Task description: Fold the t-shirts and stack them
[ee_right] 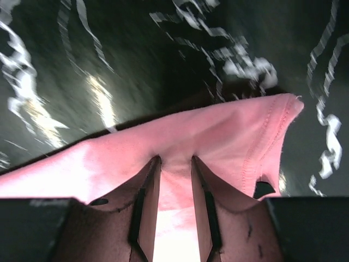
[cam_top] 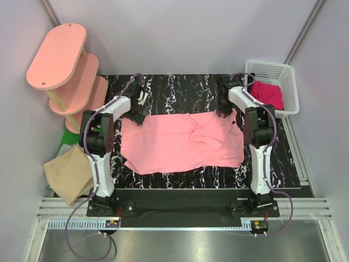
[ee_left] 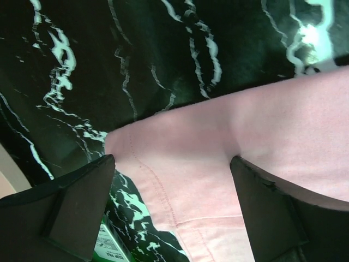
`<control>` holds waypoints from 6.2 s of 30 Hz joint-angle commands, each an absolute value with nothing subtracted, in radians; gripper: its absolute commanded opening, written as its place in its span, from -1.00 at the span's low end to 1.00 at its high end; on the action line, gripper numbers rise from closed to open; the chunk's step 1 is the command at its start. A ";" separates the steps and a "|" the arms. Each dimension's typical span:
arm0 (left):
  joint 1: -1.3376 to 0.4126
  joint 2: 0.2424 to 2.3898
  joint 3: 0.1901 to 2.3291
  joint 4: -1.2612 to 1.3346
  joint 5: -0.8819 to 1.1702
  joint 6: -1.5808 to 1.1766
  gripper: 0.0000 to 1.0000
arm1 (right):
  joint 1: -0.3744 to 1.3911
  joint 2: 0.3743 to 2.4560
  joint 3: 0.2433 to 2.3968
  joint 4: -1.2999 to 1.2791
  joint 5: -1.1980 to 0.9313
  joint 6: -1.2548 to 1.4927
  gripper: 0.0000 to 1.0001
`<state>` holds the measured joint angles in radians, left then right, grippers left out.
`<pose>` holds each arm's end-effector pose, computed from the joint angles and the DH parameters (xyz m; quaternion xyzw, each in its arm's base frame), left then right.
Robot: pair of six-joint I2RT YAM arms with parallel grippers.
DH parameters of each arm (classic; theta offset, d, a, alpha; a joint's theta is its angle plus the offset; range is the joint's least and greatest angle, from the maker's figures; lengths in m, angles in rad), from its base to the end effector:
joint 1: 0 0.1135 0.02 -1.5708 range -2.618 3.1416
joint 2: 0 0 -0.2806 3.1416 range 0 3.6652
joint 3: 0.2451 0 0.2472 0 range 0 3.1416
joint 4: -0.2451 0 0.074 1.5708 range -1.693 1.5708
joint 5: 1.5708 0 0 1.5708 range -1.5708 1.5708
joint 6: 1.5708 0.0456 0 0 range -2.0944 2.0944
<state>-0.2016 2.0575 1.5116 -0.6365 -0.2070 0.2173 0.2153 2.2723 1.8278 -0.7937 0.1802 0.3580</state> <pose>0.4254 -0.0774 0.1785 0.1834 0.9588 0.1029 0.1911 0.4728 0.0950 0.1665 0.0849 0.9786 -0.0385 0.1832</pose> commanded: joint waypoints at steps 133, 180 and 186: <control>-0.143 1.482 0.930 -0.776 -0.161 0.298 -1.00 | 0.357 1.585 0.845 -0.587 0.210 0.752 -0.84; -0.141 1.388 1.047 -0.890 -0.204 0.347 -0.92 | 0.397 1.109 0.960 -0.931 0.046 0.786 -1.00; -0.141 1.560 1.170 -0.874 -0.222 0.364 -0.95 | 0.397 1.273 1.098 -0.904 0.100 0.743 -1.00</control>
